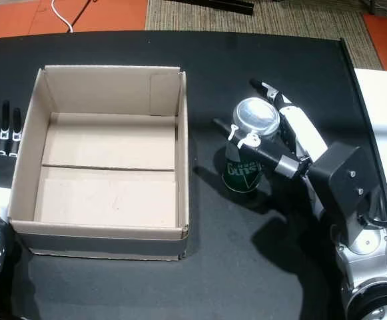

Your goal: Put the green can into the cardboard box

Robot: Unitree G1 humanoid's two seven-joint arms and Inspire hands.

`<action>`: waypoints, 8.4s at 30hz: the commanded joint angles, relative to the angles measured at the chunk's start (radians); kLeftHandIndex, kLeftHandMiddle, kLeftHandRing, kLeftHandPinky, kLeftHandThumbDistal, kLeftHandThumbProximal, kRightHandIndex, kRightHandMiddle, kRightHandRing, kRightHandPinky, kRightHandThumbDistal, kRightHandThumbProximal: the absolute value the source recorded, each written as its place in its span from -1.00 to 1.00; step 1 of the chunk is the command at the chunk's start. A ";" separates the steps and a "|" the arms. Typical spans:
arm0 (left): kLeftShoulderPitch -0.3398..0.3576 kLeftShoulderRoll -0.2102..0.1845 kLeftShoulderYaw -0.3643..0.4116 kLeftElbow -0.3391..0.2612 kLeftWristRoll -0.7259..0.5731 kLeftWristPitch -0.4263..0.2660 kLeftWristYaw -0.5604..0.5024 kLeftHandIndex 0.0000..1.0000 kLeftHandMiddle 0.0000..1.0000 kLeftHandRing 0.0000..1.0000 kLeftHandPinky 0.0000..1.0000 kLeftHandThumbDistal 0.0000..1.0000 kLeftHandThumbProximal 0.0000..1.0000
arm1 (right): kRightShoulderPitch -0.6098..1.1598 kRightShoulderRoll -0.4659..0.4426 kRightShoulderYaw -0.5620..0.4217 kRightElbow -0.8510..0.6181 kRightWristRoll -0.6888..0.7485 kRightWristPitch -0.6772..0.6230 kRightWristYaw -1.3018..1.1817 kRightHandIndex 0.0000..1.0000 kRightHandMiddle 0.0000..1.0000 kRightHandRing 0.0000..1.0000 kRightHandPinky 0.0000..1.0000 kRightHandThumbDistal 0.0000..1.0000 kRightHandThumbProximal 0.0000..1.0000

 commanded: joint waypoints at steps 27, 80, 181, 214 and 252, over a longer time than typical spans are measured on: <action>0.049 0.024 0.027 0.020 -0.010 0.027 -0.007 -0.09 -0.05 0.22 0.49 -1.00 0.58 | 0.020 0.120 -0.055 0.053 -0.018 0.035 -0.170 0.26 0.32 0.37 0.44 -0.84 -1.00; 0.014 -0.017 0.018 0.021 -0.006 -0.003 0.031 -0.11 -0.07 0.21 0.49 -1.00 0.63 | -0.514 -0.180 0.239 -0.190 -0.767 -0.357 -1.545 -0.88 -0.81 -0.53 -0.36 -0.37 -1.00; 0.014 -0.059 0.012 0.019 -0.017 -0.042 0.017 -0.16 -0.07 0.12 0.30 -1.00 0.59 | -0.566 0.113 0.517 -0.026 -0.603 0.031 -0.594 1.00 1.00 1.00 1.00 0.94 0.01; 0.039 -0.028 0.018 0.020 -0.017 -0.011 0.004 -0.15 -0.07 0.22 0.46 -1.00 0.64 | 0.621 -0.640 -0.125 -1.004 -0.448 -0.226 -1.126 0.88 0.98 1.00 1.00 0.94 -0.16; 0.024 0.003 0.013 0.021 -0.006 -0.011 0.055 -0.04 -0.06 0.16 0.49 -1.00 0.60 | 0.944 -0.058 0.084 -0.125 -0.816 -0.468 -1.690 0.23 0.61 0.86 0.99 0.85 -0.17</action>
